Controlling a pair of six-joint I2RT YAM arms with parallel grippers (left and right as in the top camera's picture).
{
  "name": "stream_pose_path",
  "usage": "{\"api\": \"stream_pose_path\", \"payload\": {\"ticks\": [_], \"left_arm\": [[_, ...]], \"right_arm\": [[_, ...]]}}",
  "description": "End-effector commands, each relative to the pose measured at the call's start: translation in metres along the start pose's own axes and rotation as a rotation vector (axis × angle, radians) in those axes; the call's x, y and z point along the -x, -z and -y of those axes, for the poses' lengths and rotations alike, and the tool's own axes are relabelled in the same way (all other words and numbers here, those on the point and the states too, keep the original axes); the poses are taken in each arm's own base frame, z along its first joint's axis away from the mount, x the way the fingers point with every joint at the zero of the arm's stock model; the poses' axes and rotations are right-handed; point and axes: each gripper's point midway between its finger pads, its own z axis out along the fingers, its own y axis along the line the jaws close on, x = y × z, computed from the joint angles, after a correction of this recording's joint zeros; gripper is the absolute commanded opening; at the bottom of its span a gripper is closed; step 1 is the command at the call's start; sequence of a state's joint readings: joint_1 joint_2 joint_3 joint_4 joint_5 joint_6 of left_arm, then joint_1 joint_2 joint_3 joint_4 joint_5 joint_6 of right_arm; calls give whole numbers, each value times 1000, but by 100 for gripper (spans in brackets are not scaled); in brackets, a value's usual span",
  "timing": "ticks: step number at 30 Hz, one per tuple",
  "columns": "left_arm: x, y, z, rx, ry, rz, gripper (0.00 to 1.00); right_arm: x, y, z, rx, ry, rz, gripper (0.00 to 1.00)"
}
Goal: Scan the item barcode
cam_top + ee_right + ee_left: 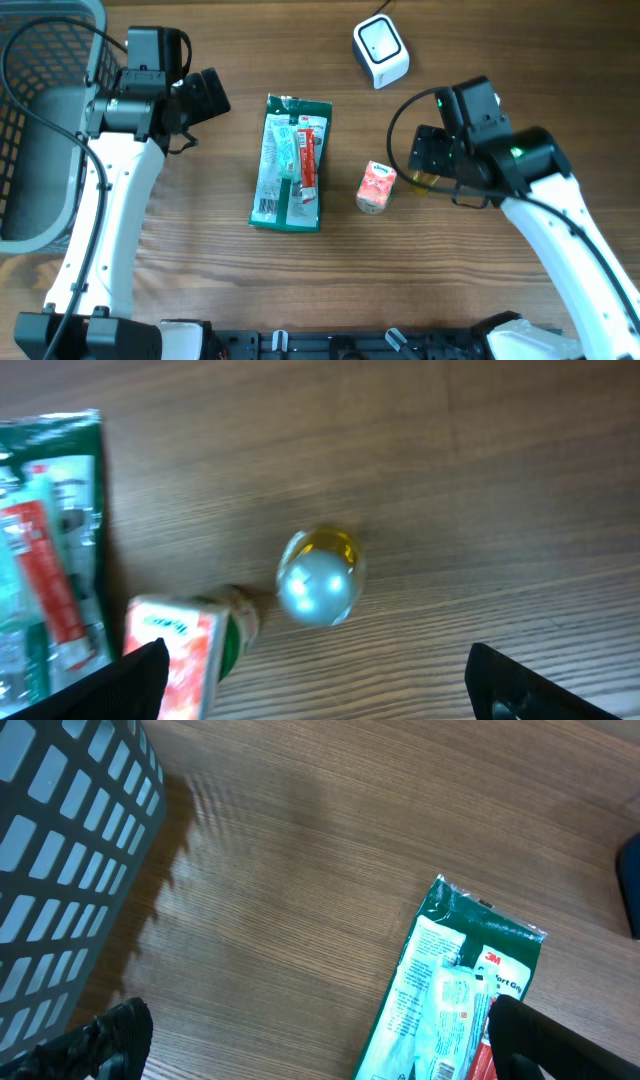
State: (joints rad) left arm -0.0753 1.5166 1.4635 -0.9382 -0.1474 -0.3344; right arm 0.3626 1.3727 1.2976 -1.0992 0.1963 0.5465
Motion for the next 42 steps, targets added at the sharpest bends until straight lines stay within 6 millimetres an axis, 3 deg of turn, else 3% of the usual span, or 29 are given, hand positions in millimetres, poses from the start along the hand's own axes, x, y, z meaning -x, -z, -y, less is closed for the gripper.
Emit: {"api": "stream_pose_path", "payload": {"ticks": [1,7,11,18,20,27,34,42], "left_arm": [[3,1,0,-8,-7,4,100],[3,1,1,-8,-7,4,100],[3,1,1,-8,-7,4,100],[3,1,0,-8,-7,5,100],[3,1,1,-8,-7,4,100],[3,1,1,-8,-7,5,100],[3,1,1,-8,-7,4,100],[3,1,1,-8,-7,5,100]], "right_arm": [[-1,-23,-4,-6,-22,-69,95],[-7,-54,-6,-52,-56,-142,95],[-10,-64,-3,-49,-81,-186,95],[-6,-68,2,47,-181,-247,95],[-6,-68,0,62,-187,-250,99],[-15,-81,2,60,-192,-258,100],[-16,-83,-12,135,-198,-272,100],[-17,-84,-11,134,-195,-273,100]]}}
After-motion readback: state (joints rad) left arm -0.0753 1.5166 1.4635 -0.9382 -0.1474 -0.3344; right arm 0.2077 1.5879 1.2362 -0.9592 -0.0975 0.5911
